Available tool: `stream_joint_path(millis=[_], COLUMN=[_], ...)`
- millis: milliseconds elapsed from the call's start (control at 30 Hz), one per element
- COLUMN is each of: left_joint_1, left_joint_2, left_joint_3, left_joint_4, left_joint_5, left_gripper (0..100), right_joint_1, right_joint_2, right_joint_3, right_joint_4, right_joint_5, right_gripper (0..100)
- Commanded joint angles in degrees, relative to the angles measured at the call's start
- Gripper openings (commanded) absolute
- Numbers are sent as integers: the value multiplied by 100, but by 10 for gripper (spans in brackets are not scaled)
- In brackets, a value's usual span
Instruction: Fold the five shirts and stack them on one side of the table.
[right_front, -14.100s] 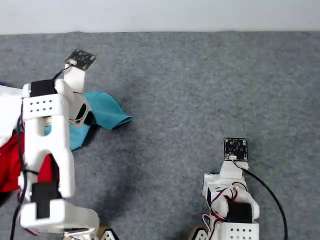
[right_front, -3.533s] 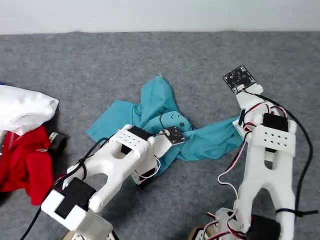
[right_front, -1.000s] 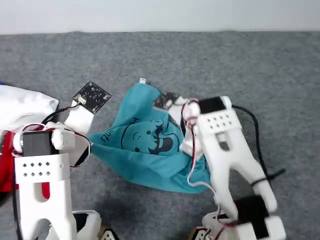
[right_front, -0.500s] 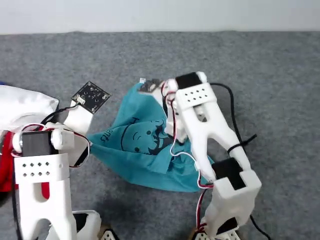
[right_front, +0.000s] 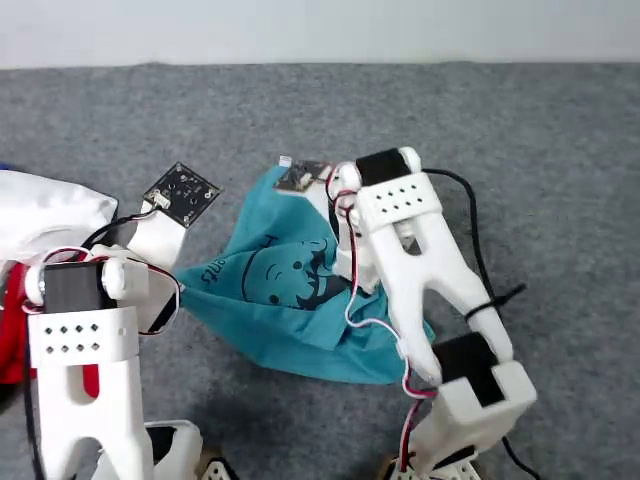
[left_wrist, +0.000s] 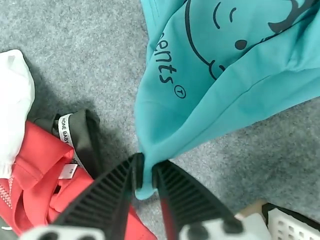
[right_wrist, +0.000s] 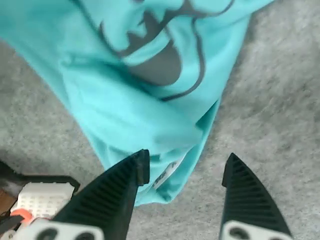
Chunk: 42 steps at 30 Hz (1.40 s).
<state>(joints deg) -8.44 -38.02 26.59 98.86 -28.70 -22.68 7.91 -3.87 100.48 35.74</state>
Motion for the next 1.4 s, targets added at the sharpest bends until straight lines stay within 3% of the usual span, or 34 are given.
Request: stream_joint_path(millis=[0, 433, 1000, 1200, 1367], left_joint_1=[-9, -9, -9, -9, -9], left_joint_2=[-88, -88, -88, -88, -88], left_joint_3=[-22, -13, -13, -13, -13], left_joint_4=[35, 44, 62, 62, 62], left_joint_5=[62, 70, 70, 70, 70], left_gripper=[5, 5, 5, 5, 5], right_joint_1=[-4, -541, -13, -22, -31], right_joint_2=[-567, -75, 119, 690, 875], right_joint_3=[202, 299, 299, 273, 26], right_joint_4=[242, 224, 233, 22, -734], right_joint_5=[149, 325, 1741, 1837, 1811], right_gripper=[244, 244, 244, 244, 243])
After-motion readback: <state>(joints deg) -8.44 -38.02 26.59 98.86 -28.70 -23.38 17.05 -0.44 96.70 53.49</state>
